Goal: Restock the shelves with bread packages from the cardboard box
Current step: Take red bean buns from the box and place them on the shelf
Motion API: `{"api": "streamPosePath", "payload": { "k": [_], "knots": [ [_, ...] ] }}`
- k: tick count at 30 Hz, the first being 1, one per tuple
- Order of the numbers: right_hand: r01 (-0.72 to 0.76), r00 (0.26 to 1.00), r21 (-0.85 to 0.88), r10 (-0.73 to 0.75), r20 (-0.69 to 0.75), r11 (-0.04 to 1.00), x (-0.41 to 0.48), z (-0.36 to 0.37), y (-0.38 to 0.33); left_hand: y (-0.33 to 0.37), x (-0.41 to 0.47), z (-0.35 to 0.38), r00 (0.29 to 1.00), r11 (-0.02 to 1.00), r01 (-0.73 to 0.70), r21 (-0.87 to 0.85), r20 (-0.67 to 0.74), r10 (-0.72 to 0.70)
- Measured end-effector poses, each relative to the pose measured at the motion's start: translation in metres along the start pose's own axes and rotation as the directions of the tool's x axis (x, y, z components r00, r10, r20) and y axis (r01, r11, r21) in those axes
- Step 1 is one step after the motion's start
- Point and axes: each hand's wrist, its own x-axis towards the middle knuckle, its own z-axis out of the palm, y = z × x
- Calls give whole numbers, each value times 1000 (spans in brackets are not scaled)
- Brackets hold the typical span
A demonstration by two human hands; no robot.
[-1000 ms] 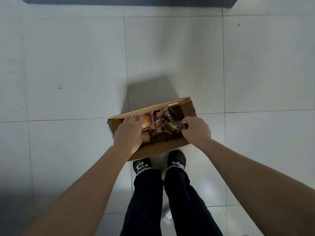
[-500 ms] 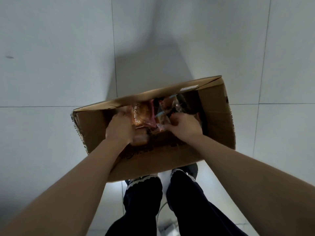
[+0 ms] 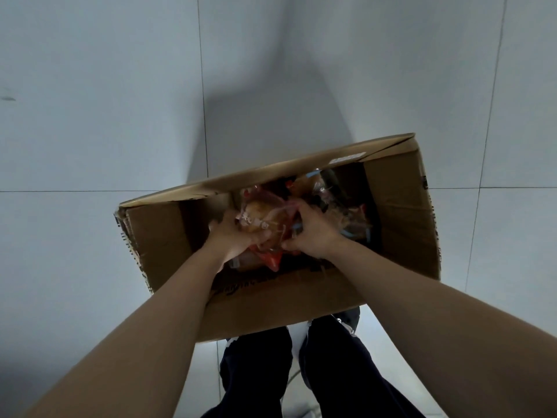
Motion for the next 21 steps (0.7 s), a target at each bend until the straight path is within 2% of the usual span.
{"api": "streamPosePath", "payload": {
  "k": [2, 4, 6, 8, 10, 16, 21],
  "knots": [
    [-4, 1000, -93, 2, -26, 996, 3, 6, 5, 4, 2, 3, 998, 999, -45, -20, -51, 44],
    [-42, 989, -123, 23, -145, 991, 5, 11, 9, 6, 3, 6, 999, 985, -42, -167, 0, 42],
    [-94, 964, -84, 70, -255, 992, 3, 11, 10, 6, 2, 9, 998, 958, 30, -285, 69, -11],
    [-110, 951, -23, 99, -293, 994, -4, 9, 11, 11, -10, 8, 981, 930, 100, -353, 190, -33],
    [-102, 950, 87, 123, -287, 991, -18, 6, 9, 13, -25, 5, 968, 904, 137, -405, 247, -36],
    [-104, 930, 407, 234, -284, 908, -80, -18, -7, 6, -96, -13, 955, 844, 52, -534, 273, 115],
    [-17, 924, 502, 206, -323, 865, -145, -46, -55, 8, -175, -45, 949, 748, -10, -664, 229, 217]
  ]
}}
